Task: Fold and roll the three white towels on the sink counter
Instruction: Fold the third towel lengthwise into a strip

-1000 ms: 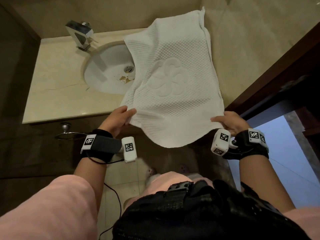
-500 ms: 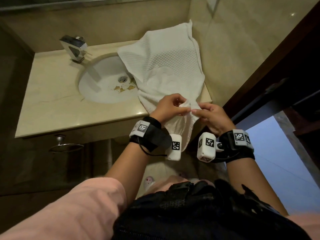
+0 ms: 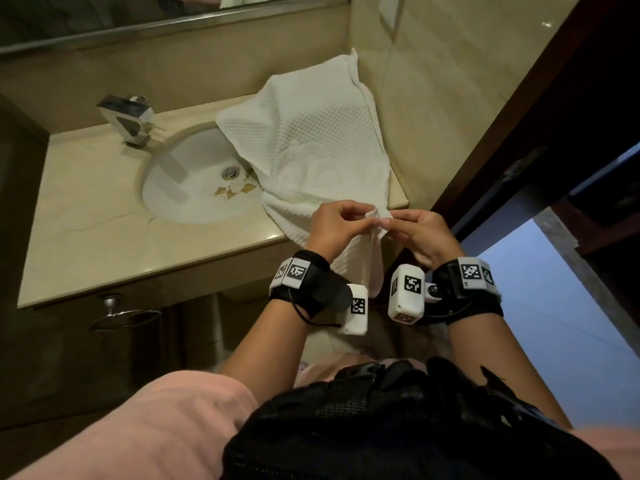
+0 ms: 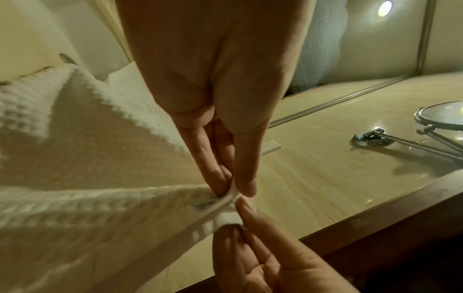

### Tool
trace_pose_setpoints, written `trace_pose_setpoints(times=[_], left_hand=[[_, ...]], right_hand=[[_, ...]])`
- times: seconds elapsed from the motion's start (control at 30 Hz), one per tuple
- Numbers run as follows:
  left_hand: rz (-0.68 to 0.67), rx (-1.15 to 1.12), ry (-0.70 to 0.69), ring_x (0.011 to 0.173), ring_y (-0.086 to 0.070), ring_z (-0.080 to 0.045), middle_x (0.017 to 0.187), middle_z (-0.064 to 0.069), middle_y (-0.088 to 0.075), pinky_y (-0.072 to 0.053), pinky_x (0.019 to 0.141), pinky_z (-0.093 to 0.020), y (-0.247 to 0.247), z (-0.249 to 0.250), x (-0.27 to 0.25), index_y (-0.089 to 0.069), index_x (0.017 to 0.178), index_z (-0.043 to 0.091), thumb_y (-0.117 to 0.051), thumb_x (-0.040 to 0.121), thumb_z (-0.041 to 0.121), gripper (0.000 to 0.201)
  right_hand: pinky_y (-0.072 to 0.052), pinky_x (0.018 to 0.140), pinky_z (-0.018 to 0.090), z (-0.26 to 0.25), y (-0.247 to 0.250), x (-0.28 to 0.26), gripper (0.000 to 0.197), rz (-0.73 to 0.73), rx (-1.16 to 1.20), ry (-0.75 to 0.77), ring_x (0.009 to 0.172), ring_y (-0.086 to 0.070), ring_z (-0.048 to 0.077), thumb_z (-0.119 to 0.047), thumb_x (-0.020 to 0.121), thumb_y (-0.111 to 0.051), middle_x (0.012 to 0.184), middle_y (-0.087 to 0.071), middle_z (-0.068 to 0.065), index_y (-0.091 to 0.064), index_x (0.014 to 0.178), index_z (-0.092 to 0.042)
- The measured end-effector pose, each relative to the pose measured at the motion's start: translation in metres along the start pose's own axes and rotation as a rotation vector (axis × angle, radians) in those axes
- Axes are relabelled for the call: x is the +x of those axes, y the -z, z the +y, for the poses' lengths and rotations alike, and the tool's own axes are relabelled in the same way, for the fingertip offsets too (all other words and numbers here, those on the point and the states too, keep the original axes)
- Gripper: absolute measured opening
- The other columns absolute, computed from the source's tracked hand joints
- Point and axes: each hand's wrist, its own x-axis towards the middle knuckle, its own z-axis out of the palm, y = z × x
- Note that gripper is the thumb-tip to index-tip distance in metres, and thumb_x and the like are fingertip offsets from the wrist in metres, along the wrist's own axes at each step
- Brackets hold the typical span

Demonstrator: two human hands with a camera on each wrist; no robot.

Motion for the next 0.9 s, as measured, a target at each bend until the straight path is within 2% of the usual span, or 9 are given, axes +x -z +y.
trace_pose_setpoints(times=[0.13, 0.23, 0.37, 0.5, 0.57, 0.67, 0.7, 0.77, 0.9], left_hand=[[-0.005, 0.095, -0.029, 0.082, -0.072, -0.009, 0.084, 0.000, -0.076, -0.057, 0.087, -0.035, -0.004, 0.001, 0.002, -0.076, 0.093, 0.017, -0.085, 0.068, 0.026, 0.028], [-0.033, 0.123, -0.034, 0.084, -0.070, -0.003, 0.086, 0.003, -0.076, -0.055, 0.089, -0.029, -0.005, 0.005, 0.003, -0.075, 0.096, 0.018, -0.087, 0.065, 0.026, 0.034], [-0.068, 0.096, -0.019, 0.088, -0.071, -0.007, 0.090, -0.001, -0.075, -0.054, 0.091, -0.029, -0.002, 0.007, 0.008, -0.074, 0.102, 0.013, -0.085, 0.067, 0.016, 0.036], [-0.138, 0.022, 0.018, 0.096, -0.070, -0.013, 0.098, -0.008, -0.074, -0.052, 0.096, -0.033, -0.002, 0.006, 0.011, -0.070, 0.108, 0.007, -0.082, 0.069, 0.005, 0.040], [-0.132, 0.076, -0.004, 0.095, -0.070, -0.010, 0.098, -0.006, -0.074, -0.052, 0.095, -0.030, -0.003, 0.005, 0.013, -0.070, 0.108, 0.008, -0.079, 0.072, 0.003, 0.037], [-0.127, 0.206, -0.077, 0.091, -0.070, -0.005, 0.094, -0.001, -0.075, -0.054, 0.088, -0.020, -0.006, 0.006, 0.014, -0.071, 0.104, 0.012, -0.075, 0.076, 0.004, 0.029], [-0.136, 0.228, -0.091, 0.091, -0.069, -0.005, 0.093, 0.000, -0.075, -0.054, 0.087, -0.020, -0.007, 0.005, 0.014, -0.071, 0.103, 0.014, -0.073, 0.078, 0.004, 0.027], [-0.150, 0.218, -0.093, 0.093, -0.069, -0.005, 0.092, 0.001, -0.075, -0.055, 0.088, -0.026, -0.009, 0.004, 0.016, -0.070, 0.101, 0.017, -0.070, 0.080, 0.005, 0.025], [-0.163, 0.062, -0.032, 0.097, -0.070, -0.011, 0.095, -0.005, -0.075, -0.054, 0.092, -0.031, -0.005, 0.001, 0.020, -0.065, 0.102, 0.012, -0.067, 0.081, 0.000, 0.024]], right_hand=[[-0.056, 0.066, 0.017, -0.004, 0.002, 0.000, 0.033, -0.018, -0.044, 0.024, 0.076, -0.070, 0.012, 0.006, 0.082, -0.065, 0.093, -0.069, 0.012, -0.061, 0.114, 0.009], [-0.056, 0.069, 0.019, -0.006, 0.005, 0.001, 0.040, -0.049, -0.039, 0.020, 0.079, -0.071, 0.014, 0.010, 0.079, -0.065, 0.095, -0.069, 0.013, -0.058, 0.119, 0.009], [-0.057, 0.075, 0.021, -0.009, 0.008, 0.004, 0.039, -0.082, -0.017, 0.013, 0.081, -0.070, 0.014, 0.015, 0.082, -0.058, 0.095, -0.069, 0.011, -0.058, 0.119, 0.006], [-0.058, 0.073, 0.020, -0.011, 0.007, 0.006, 0.029, -0.066, 0.043, -0.015, 0.077, -0.070, 0.013, 0.009, 0.087, -0.057, 0.093, -0.070, 0.009, -0.063, 0.114, 0.001], [-0.057, 0.075, 0.021, -0.013, 0.006, 0.007, 0.026, -0.046, 0.040, -0.036, 0.078, -0.069, 0.013, 0.007, 0.088, -0.056, 0.091, -0.070, 0.006, -0.065, 0.112, -0.001], [-0.052, 0.087, 0.027, -0.017, 0.008, 0.006, 0.021, -0.086, 0.026, -0.055, 0.091, -0.067, 0.016, 0.001, 0.085, -0.062, 0.093, -0.071, 0.006, -0.068, 0.104, -0.007], [-0.053, 0.086, 0.024, -0.018, 0.008, 0.007, 0.022, -0.099, 0.005, -0.049, 0.092, -0.068, 0.014, 0.000, 0.084, -0.066, 0.095, -0.071, 0.005, -0.067, 0.104, -0.008], [-0.056, 0.075, 0.018, -0.017, 0.009, 0.008, 0.026, -0.080, -0.048, -0.017, 0.087, -0.070, 0.011, -0.003, 0.082, -0.069, 0.097, -0.071, 0.005, -0.066, 0.108, -0.006], [-0.057, 0.067, 0.020, -0.011, 0.010, 0.018, 0.027, -0.013, -0.036, -0.059, 0.080, -0.070, 0.015, -0.005, 0.088, -0.064, 0.092, -0.070, 0.010, -0.064, 0.114, 0.002]])
